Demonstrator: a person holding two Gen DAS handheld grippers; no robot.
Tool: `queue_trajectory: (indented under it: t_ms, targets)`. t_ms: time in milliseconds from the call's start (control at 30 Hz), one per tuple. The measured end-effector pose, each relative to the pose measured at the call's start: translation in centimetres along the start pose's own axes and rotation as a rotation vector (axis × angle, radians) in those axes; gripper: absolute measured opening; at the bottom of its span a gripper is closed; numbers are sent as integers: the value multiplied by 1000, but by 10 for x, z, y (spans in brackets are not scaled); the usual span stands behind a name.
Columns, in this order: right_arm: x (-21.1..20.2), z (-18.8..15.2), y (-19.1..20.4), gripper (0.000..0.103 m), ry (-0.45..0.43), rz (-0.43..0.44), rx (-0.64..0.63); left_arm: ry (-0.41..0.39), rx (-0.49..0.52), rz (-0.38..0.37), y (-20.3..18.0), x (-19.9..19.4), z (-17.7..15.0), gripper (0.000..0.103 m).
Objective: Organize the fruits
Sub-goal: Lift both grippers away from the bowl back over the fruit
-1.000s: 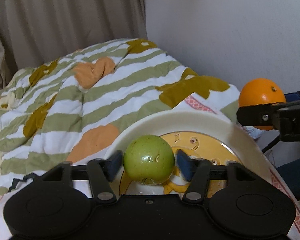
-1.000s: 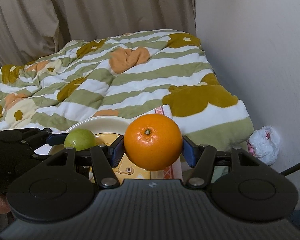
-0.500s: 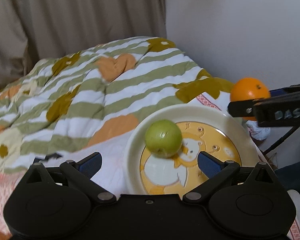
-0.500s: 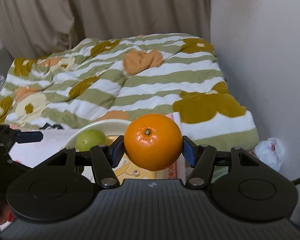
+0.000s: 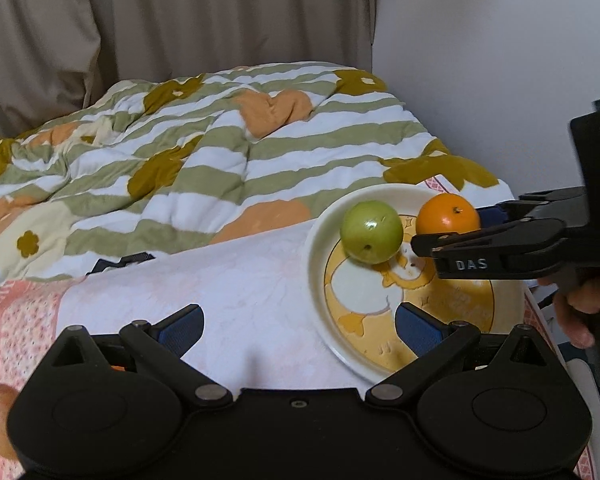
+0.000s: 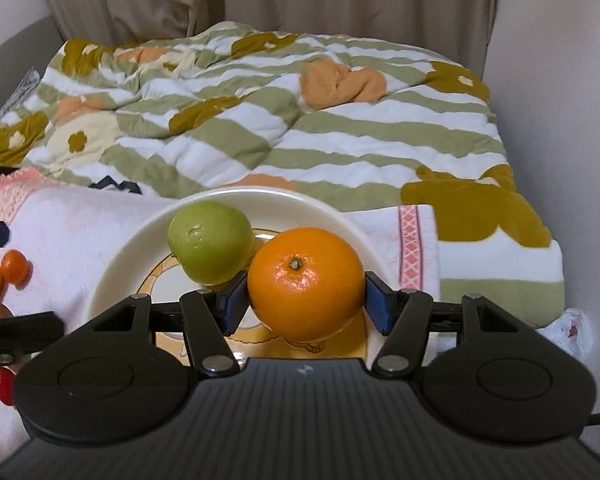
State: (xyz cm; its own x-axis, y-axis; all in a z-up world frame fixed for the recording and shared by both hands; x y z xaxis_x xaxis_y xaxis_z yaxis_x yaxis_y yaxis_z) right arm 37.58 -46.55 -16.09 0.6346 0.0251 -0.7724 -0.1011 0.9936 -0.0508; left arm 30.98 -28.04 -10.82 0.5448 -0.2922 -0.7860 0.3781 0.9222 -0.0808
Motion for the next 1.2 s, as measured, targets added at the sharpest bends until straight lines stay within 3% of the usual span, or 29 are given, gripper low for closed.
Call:
queue_trajectory:
  t_ms: [200, 267, 333, 500, 867, 1200]
  targets:
    - [9, -3, 6, 76, 15, -16, -22, -5, -26, 23, 6, -10, -10, 103]
    - [4, -3, 7, 96, -12, -36, -40, -7, -34, 28, 7, -13, -13, 103]
    - [-6, -3, 8, 103, -50, -41, -48, -12, -35, 35, 7, -17, -14, 103]
    - [-26, -5, 6, 103, -67, -56, -40, -29, -47, 42, 5, -29, -19, 103]
    - [-108, -6, 10, 103, -109, -51, 9, -166, -53, 65, -7, -92, -33, 103]
    - [-180, -21, 46, 103, -152, 4, 2, -222, -116, 133, 8, -158, -75, 103]
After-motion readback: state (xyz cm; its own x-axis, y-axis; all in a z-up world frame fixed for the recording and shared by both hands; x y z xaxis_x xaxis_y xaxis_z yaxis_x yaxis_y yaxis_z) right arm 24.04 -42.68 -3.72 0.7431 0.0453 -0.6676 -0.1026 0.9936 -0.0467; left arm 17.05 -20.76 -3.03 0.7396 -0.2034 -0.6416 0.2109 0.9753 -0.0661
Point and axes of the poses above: each gripper's, at about its wrist camera, not at the fingertips, and x roughly the way its jaws point, y to its left, z to its top, the point moved 3 cm from there along x, roughly the way its jaws point, and after that the axes turned 8 degrees about -z, right-handed, at the moved point
